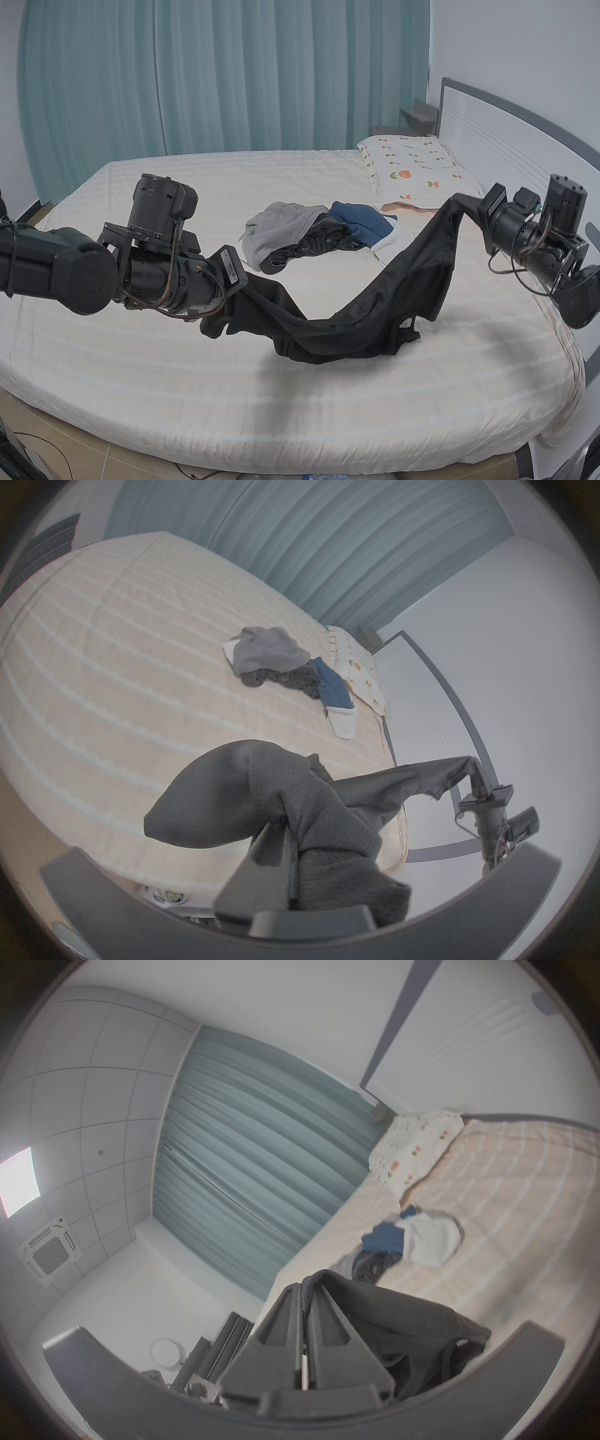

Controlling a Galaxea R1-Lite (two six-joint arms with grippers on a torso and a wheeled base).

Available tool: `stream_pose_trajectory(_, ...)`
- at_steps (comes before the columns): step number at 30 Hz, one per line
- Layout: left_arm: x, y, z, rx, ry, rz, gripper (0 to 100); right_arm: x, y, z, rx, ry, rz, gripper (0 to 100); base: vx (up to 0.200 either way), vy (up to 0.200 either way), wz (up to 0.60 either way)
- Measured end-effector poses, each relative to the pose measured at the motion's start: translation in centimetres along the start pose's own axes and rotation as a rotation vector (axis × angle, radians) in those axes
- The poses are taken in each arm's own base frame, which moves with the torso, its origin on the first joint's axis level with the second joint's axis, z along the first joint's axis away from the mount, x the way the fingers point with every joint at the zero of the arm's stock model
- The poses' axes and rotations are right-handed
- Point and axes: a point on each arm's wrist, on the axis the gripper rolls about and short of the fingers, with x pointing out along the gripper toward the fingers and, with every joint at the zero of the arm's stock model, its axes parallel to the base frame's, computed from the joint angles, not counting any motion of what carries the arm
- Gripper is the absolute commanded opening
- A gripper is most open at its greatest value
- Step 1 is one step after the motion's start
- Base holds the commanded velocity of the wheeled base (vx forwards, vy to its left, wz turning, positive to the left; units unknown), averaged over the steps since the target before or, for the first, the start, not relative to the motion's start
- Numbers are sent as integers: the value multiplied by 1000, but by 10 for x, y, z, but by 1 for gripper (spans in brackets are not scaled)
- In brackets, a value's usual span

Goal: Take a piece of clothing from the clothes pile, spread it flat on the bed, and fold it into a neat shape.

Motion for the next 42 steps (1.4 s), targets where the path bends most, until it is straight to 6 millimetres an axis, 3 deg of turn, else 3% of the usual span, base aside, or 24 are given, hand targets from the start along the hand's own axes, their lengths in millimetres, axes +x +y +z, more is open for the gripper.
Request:
stream_pose_trajectory(8, 11, 11, -15, -84, 64, 44, 0, -7, -35, -32, 39, 119, -110, 0, -175, 0, 0)
stream_pose_trajectory(16, 17, 18, -24, -78, 47, 16, 0, -4, -52, -45, 66, 163, -171, 0, 0, 0, 0)
stream_pose_trajectory(22, 18, 20, -27, -75, 50, 20, 0, -2, -55, -49, 88, 174, -182, 0, 0, 0, 0)
stream_pose_trajectory(42, 12, 18, -10, -185, 0, -7, 0, -1, -45, -43, 41, 59, -206, 0, 0, 200, 0)
